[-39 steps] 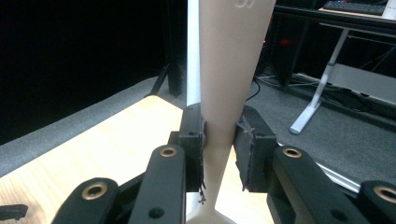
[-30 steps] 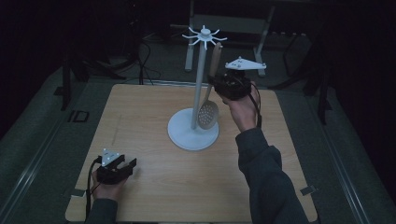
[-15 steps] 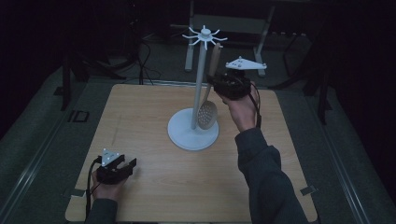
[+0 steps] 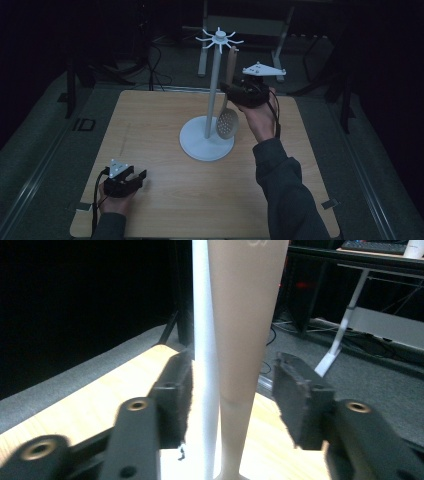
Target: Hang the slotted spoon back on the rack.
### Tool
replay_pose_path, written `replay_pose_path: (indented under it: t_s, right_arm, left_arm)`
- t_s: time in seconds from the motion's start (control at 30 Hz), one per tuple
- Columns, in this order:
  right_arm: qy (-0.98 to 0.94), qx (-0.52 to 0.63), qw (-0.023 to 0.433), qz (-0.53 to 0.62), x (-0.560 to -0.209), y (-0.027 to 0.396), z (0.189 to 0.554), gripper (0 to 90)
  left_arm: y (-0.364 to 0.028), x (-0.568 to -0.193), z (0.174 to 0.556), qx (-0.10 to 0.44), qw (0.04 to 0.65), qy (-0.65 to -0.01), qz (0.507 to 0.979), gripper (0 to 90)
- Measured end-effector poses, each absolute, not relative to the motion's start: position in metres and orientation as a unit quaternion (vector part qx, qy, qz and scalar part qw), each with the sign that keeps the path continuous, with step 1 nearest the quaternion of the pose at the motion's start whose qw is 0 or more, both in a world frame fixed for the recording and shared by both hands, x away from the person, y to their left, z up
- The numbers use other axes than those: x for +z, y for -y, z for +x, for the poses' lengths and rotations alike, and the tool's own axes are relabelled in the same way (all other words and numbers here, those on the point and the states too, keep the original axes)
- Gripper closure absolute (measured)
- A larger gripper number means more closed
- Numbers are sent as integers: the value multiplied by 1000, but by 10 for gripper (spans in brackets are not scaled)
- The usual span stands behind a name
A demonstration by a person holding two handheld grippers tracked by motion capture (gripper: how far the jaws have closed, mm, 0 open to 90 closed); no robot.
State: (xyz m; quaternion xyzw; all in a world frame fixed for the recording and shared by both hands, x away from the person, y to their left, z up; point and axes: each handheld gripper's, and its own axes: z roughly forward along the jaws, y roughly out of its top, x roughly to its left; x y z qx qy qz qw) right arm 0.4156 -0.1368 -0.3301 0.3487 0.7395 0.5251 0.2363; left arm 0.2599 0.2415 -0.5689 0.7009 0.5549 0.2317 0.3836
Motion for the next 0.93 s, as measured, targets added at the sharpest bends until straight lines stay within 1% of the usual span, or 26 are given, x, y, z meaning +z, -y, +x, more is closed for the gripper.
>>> replay_pose_path:
  t_s: [0.13,0.43,0.53,0.6,0.63,0.73,0.93]
  right_arm:
    - [-740,521,239,350,-330,137,415,411]
    - [-749,512,244,342,-332,135,415,273]
    - [-751,507,247,343,-332,135,414,208]
    - [-752,507,247,342,-332,135,414,194]
    - [-753,506,248,341,-333,135,413,165]
    - [-755,502,251,340,-334,135,412,146]
    - [-756,498,256,339,-338,143,409,139]
  left_arm:
    - [-241,-569,260,232,383,-555,701,450]
    - [-241,-570,260,232,382,-555,702,450]
    - [-240,-570,260,231,381,-555,703,449]
    - [-240,-570,260,230,380,-555,703,449]
    - [-240,-570,260,231,381,-555,703,449]
    - [-241,-570,260,230,381,-555,703,448]
    - [-241,-570,261,230,382,-555,702,448]
